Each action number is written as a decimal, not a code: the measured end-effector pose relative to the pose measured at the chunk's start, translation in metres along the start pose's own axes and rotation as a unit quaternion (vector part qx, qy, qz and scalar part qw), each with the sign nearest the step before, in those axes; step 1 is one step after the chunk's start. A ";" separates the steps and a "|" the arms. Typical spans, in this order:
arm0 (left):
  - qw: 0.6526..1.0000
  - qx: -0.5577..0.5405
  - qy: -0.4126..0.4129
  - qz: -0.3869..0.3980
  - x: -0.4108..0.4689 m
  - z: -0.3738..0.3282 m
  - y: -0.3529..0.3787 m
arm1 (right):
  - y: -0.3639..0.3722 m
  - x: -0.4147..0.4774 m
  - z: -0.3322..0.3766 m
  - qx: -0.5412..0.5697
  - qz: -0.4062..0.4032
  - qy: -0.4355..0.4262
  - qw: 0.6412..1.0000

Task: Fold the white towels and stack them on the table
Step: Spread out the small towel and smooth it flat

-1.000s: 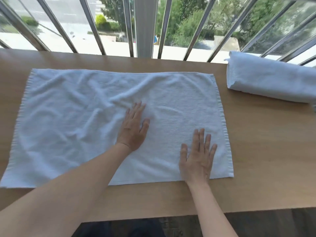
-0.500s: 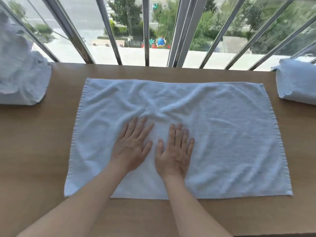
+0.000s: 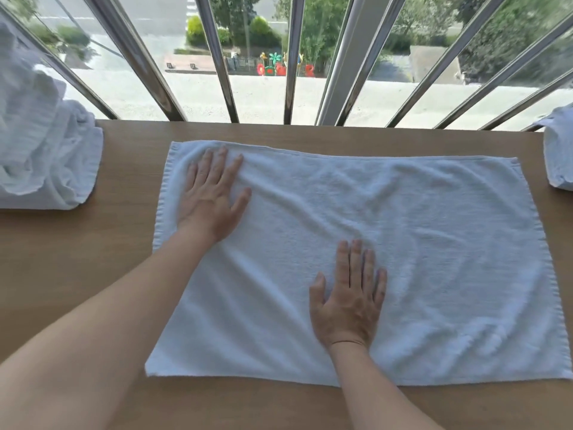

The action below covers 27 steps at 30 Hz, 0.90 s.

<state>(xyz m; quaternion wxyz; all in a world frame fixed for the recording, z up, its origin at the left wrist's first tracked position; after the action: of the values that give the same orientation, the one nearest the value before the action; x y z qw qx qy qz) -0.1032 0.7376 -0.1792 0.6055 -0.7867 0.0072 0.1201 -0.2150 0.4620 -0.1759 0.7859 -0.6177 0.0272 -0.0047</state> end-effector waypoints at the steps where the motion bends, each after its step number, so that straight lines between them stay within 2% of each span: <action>1: 1.000 -0.013 -0.005 -0.004 -0.003 -0.006 -0.001 | -0.001 0.001 0.000 0.000 -0.002 0.001 1.000; 4: 0.998 -0.049 0.017 -0.031 -0.038 -0.039 0.002 | -0.001 0.001 0.001 -0.002 0.000 0.002 1.000; 7: 0.997 -0.036 0.057 -0.034 -0.102 -0.072 0.027 | 0.001 0.001 0.001 -0.011 0.003 0.000 1.000; 11: 0.999 0.031 0.033 -0.012 -0.156 -0.052 0.051 | 0.002 0.000 0.000 -0.016 -0.002 0.001 1.000; 18: 0.995 0.009 -0.099 -0.020 -0.114 0.050 0.019 | 0.002 0.000 -0.001 -0.010 -0.012 -0.001 1.000; 20: 0.995 0.007 -0.093 -0.022 -0.096 0.055 0.008 | 0.002 0.001 0.000 -0.010 -0.014 -0.002 1.000; 24: 1.000 0.016 -0.014 -0.017 -0.050 0.041 -0.003 | 0.001 0.001 0.001 -0.009 -0.016 -0.003 1.000; 27: 0.999 0.008 -0.042 -0.010 -0.014 0.054 -0.011 | 0.001 0.002 0.002 -0.012 -0.015 0.000 1.000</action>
<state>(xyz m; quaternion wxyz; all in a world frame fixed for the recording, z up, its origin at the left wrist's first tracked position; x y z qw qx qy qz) -0.1249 0.7899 -0.1792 0.6128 -0.7760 -0.0252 0.1474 -0.2128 0.4636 -0.1765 0.7785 -0.6272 0.0182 -0.0160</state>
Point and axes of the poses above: each hand's wrist, its own x-axis towards the middle knuckle, its own y-axis out of the palm, z = x × y, the point moved 4 cm from there along x, towards the middle knuckle, and after that the axes turned 2 degrees about -y, right-handed, at the moved point
